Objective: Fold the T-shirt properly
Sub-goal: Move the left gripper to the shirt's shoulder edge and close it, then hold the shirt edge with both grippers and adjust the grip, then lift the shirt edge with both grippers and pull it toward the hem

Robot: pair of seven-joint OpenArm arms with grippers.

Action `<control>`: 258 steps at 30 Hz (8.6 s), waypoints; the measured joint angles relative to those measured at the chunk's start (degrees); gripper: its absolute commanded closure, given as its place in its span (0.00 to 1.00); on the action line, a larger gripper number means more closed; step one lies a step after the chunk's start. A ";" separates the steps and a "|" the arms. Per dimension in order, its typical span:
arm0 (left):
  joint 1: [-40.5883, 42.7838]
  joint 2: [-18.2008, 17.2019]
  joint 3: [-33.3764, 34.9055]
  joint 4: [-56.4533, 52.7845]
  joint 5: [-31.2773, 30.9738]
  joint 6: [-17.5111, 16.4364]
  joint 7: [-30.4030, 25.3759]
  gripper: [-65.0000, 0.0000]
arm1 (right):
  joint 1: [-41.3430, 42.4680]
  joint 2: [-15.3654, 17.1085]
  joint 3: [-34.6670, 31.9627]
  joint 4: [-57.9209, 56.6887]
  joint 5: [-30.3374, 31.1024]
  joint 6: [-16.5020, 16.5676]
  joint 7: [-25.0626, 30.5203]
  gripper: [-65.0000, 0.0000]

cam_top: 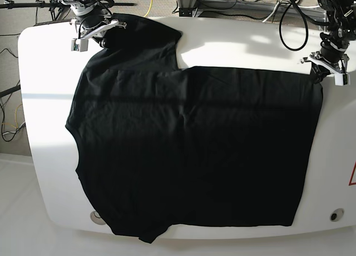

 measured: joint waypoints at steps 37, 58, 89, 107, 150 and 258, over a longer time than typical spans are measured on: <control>9.81 0.94 -6.62 15.65 -0.98 -2.84 -0.98 1.00 | -5.42 -0.37 5.01 9.46 11.80 3.19 -3.69 1.00; 7.82 -4.83 -9.68 13.44 -1.75 -3.58 4.96 0.69 | -5.42 -0.24 5.62 9.75 11.74 3.13 -2.91 1.00; -4.81 -6.03 -8.35 -4.85 1.75 -5.77 6.27 0.47 | -4.92 -0.22 4.63 9.75 11.37 3.19 -3.41 1.00; -9.55 -6.10 -4.83 -12.96 1.66 -6.47 4.96 0.47 | -4.94 -0.09 4.55 9.77 11.34 3.19 -3.13 1.00; -11.23 -5.40 3.02 -14.10 0.70 -10.08 4.59 0.50 | -4.66 -0.26 4.48 9.86 10.91 3.15 -3.30 1.00; -9.22 -2.95 -9.14 10.25 1.03 -10.60 24.52 1.00 | 9.22 0.07 4.37 10.80 11.61 2.73 -4.74 1.00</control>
